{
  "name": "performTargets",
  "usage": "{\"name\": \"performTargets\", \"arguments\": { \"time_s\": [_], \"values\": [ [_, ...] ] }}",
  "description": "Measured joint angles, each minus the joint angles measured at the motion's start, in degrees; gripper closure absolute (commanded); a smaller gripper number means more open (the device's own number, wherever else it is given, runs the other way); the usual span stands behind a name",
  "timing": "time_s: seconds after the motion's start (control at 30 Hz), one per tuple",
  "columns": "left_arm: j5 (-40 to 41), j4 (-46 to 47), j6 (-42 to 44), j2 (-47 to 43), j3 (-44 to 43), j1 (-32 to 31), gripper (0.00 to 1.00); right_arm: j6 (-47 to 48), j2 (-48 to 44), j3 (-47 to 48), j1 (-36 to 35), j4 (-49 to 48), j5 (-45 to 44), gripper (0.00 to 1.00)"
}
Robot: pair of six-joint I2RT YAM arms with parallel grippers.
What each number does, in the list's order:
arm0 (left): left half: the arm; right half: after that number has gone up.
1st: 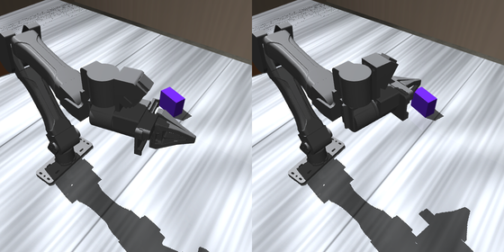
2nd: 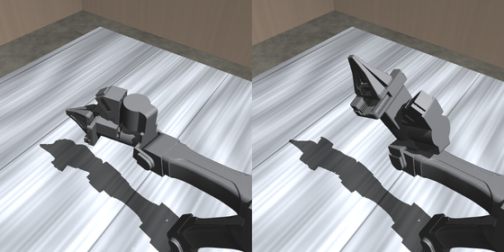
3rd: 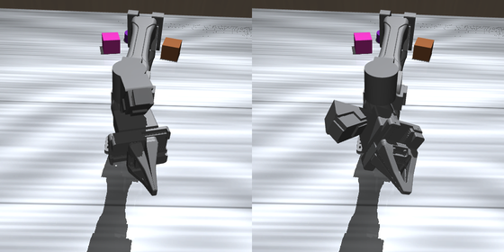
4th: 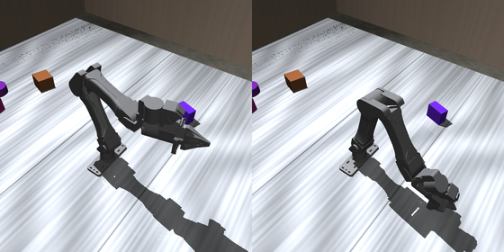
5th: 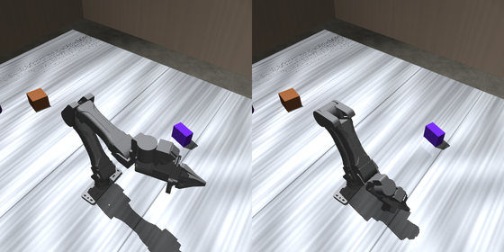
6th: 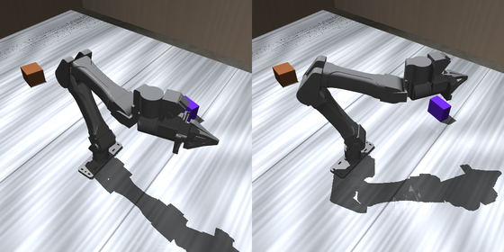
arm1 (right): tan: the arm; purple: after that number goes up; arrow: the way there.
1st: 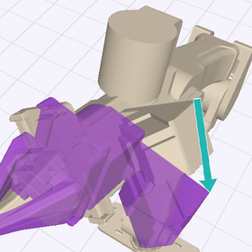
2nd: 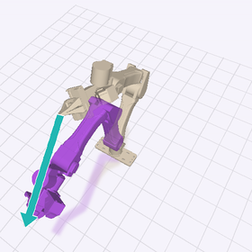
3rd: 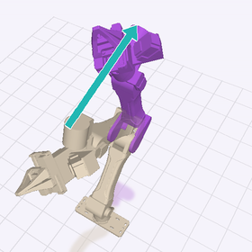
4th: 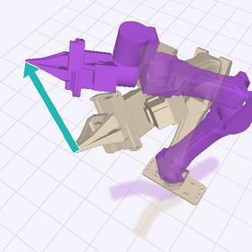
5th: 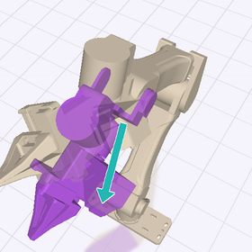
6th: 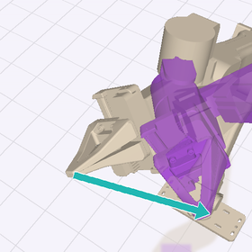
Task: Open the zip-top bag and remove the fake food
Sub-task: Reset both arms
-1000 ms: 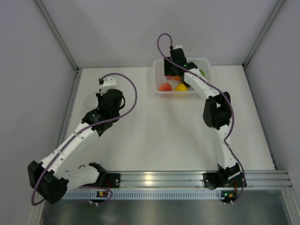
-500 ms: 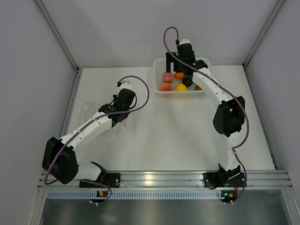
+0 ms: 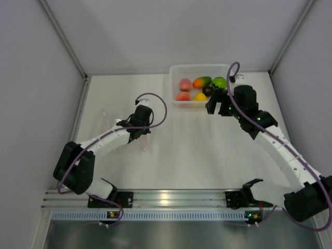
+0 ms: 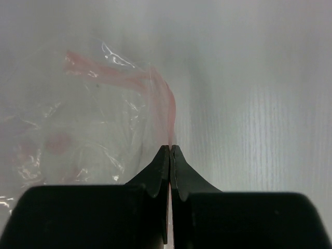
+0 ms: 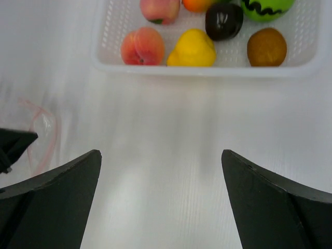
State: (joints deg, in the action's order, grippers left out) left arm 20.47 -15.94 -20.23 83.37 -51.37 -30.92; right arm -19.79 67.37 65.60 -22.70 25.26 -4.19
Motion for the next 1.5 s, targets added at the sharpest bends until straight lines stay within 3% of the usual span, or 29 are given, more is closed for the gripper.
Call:
{"name": "performTargets", "arguments": {
  "time_s": [0.13,0.3,0.4,0.47,0.53,0.57,0.6,0.93,1.13,1.5],
  "values": [
    [-1.0,1.1,-1.7,1.2,2.4,0.6,0.96,-1.6,-8.5,-8.9,0.0,1.0,2.1,0.01],
    [-1.9,1.9,-3.7,-1.2,2.8,1.0,0.59,-1.7,-15.1,-10.9,0.0,1.4,3.2,0.01],
    [-3.2,2.5,-4.5,-4.1,2.6,1.2,0.44,-1.3,-16.2,-10.9,0.0,2.2,2.1,0.01],
    [-4.2,2.5,-4.8,-6.0,2.1,1.4,0.43,-1.2,-16.7,-11.0,0.0,3.3,1.0,0.01],
    [-5.0,2.6,-4.9,-7.4,1.2,1.8,0.36,-0.8,-18.1,-11.5,0.0,4.5,0.0,0.01],
    [-5.4,2.5,-4.9,-8.1,0.8,2.0,0.30,-0.7,-18.9,-11.6,0.0,5.4,-0.6,0.01],
    [-5.7,2.5,-4.9,-9.0,0.3,2.1,0.02,-0.5,-19.7,-11.6,0.0,6.1,-1.0,0.01],
    [-3.7,-1.9,-4.2,-22.9,-4.6,2.3,0.02,0.1,-27.0,-10.3,0.0,13.6,-9.2,0.00],
    [1.7,-8.0,-2.4,-37.7,-4.9,2.3,0.02,1.7,-33.8,-8.8,0.0,17.8,-12.4,0.00],
    [3.5,-19.9,2.9,-60.1,-3.3,2.3,0.02,6.4,-41.9,-6.6,0.0,23.1,-14.1,0.01]
  ]
}}
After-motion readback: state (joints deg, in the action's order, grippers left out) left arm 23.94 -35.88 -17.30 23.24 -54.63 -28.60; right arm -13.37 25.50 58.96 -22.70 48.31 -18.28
